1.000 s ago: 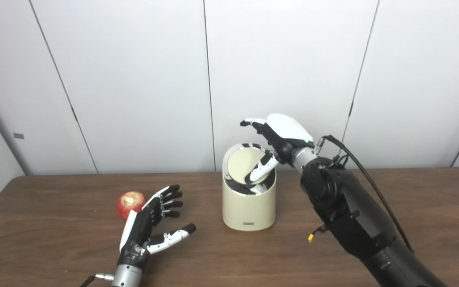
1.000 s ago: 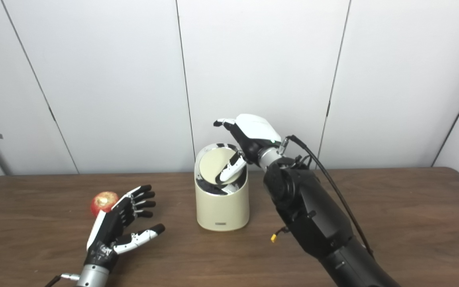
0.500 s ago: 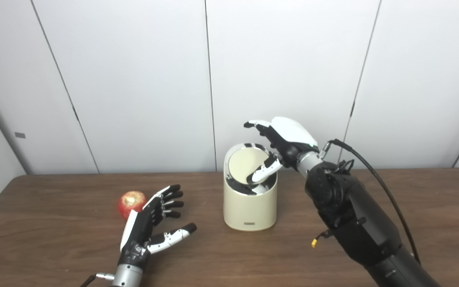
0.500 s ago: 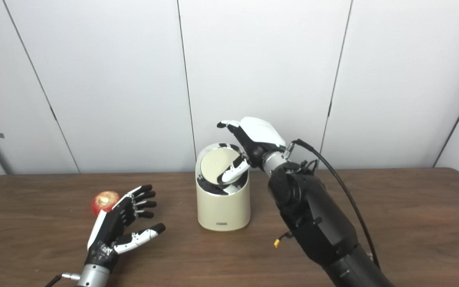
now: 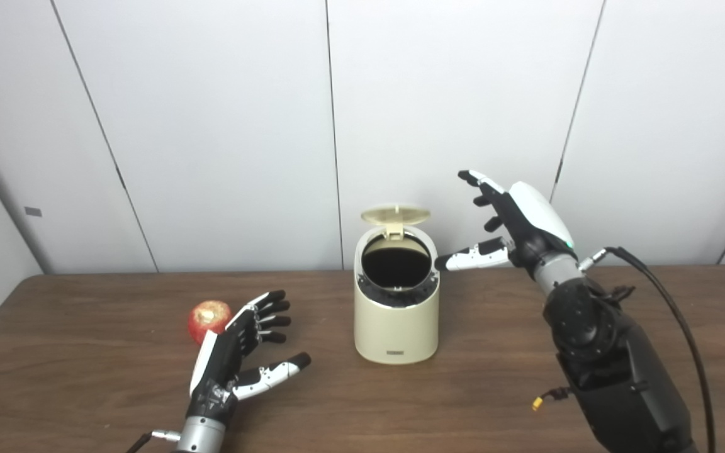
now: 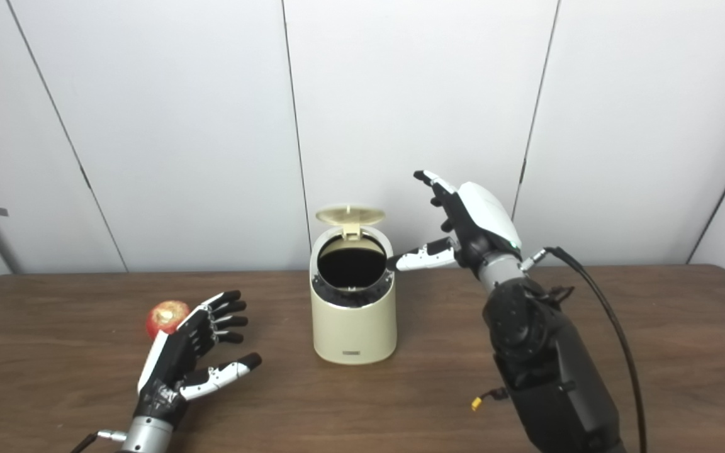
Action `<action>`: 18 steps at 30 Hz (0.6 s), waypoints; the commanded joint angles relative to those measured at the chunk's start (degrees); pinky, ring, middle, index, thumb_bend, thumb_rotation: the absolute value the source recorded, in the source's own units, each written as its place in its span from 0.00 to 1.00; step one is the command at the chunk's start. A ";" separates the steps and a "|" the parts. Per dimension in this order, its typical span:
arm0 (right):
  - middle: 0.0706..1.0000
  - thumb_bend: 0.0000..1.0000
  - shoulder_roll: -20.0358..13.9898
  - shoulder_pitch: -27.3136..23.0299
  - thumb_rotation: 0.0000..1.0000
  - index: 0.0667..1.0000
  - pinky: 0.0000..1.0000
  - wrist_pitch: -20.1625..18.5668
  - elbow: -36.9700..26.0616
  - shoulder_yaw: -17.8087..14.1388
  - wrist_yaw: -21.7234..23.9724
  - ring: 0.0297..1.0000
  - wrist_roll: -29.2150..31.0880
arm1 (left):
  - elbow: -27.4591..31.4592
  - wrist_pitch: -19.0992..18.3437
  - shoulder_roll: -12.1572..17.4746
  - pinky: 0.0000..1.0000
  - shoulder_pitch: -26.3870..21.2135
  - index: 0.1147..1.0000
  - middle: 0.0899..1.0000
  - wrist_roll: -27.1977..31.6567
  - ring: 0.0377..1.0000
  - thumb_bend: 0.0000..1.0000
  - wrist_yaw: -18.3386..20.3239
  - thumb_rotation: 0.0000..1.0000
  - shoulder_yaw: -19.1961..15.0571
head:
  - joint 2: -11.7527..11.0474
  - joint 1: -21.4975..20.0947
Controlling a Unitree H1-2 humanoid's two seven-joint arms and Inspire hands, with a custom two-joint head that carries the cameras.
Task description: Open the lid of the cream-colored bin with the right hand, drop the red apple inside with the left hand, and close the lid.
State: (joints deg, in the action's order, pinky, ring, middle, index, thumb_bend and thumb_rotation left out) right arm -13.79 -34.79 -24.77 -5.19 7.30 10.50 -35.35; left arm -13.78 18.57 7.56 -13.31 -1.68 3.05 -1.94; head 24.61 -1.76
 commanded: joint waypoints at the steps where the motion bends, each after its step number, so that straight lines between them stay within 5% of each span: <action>1: 0.90 0.74 -0.01 0.83 0.19 0.89 0.63 2.32 -2.49 -1.83 -2.74 0.82 1.81 | -0.19 1.59 0.14 0.64 -0.61 0.82 0.78 0.92 0.73 0.72 0.58 0.08 0.29 | 0.00 -0.02; 4: 0.87 0.75 -0.18 5.66 0.14 0.88 0.68 8.53 -2.29 -3.48 -6.70 0.82 4.60 | -0.17 1.71 0.28 0.65 -0.53 0.82 0.79 1.25 0.73 0.71 1.14 0.08 0.41 | -0.21 -0.02; 10: 0.93 0.77 1.10 13.03 0.20 0.87 0.67 16.72 -0.25 -5.99 -12.11 0.83 9.75 | 0.30 1.09 0.19 0.65 -0.61 0.82 0.79 1.25 0.73 0.71 1.50 0.08 0.08 | 0.21 -0.01; 15: 0.86 0.76 2.52 17.87 0.24 0.89 0.69 26.99 4.87 -7.17 -17.12 0.80 13.46 | 0.50 1.44 0.05 0.66 -0.45 0.82 0.78 0.68 0.73 0.72 1.01 0.09 -0.10 | -0.29 0.34; 18: 0.88 0.74 2.54 20.25 0.30 0.89 0.68 28.80 5.57 -6.08 -16.59 0.81 13.59 | 0.40 1.87 0.36 0.63 -0.41 0.83 0.79 2.67 0.72 0.71 2.79 0.09 0.17 | -0.54 0.94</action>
State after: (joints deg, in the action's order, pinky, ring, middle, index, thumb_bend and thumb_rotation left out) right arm -10.85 -13.28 0.59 2.29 1.05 -5.42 -22.08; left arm -13.76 18.66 7.68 -13.23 -0.52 5.17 -1.84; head 23.99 -0.79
